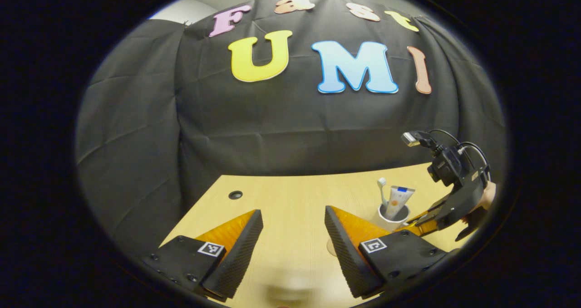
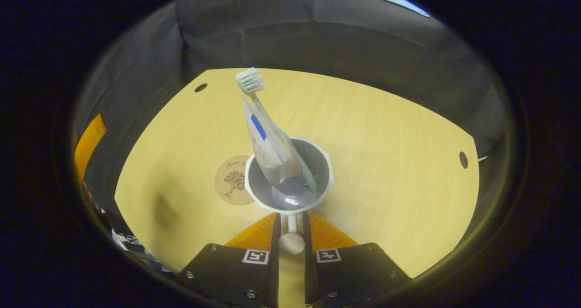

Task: Put the toothbrush and toothpaste on the desktop into the cup, then pick up the cup and place it on the coaster on the desktop.

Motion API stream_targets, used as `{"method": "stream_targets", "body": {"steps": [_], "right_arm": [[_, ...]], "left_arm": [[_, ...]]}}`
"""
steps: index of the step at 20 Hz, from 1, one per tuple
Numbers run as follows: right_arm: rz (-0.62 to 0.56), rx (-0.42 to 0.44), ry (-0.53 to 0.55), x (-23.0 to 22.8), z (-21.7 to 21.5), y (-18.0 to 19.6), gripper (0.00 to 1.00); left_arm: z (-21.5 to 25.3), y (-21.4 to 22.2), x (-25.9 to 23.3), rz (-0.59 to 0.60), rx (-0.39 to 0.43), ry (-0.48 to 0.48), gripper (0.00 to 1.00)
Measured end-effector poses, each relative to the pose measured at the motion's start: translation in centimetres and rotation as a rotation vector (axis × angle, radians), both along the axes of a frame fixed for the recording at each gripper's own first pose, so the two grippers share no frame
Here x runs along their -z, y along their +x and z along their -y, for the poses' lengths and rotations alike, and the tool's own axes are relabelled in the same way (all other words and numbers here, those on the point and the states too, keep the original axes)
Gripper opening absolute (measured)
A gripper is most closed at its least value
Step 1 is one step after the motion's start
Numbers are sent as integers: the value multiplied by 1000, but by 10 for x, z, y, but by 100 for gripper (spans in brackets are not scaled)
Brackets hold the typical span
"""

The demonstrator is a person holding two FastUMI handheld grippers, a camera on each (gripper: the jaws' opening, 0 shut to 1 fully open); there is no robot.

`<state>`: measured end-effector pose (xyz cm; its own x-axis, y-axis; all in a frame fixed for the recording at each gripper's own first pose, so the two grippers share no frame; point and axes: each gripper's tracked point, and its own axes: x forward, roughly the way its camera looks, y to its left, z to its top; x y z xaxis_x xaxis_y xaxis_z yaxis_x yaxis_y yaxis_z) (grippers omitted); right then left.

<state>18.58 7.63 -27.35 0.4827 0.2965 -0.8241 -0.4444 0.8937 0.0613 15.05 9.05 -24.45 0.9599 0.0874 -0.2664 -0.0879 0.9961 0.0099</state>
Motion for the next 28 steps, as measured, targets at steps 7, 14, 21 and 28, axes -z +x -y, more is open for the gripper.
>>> {"method": "stream_targets", "body": {"steps": [7, 14, 21, 28], "right_arm": [[4, 4, -15, -2, -1, -2, 18], [13, 1, -2, -3, -2, -2, 18], [20, 12, 44, -9, -4, -4, 17], [45, -24, 85, -14, -6, -3, 17]], "left_arm": [[-1, 3, 1, -1, 2, 4, 93], [-2, 7, -1, 4, 3, 17, 93], [-9, 9, 2, -2, -6, 17, 96], [-18, 7, 5, -8, -14, 12, 93]]}}
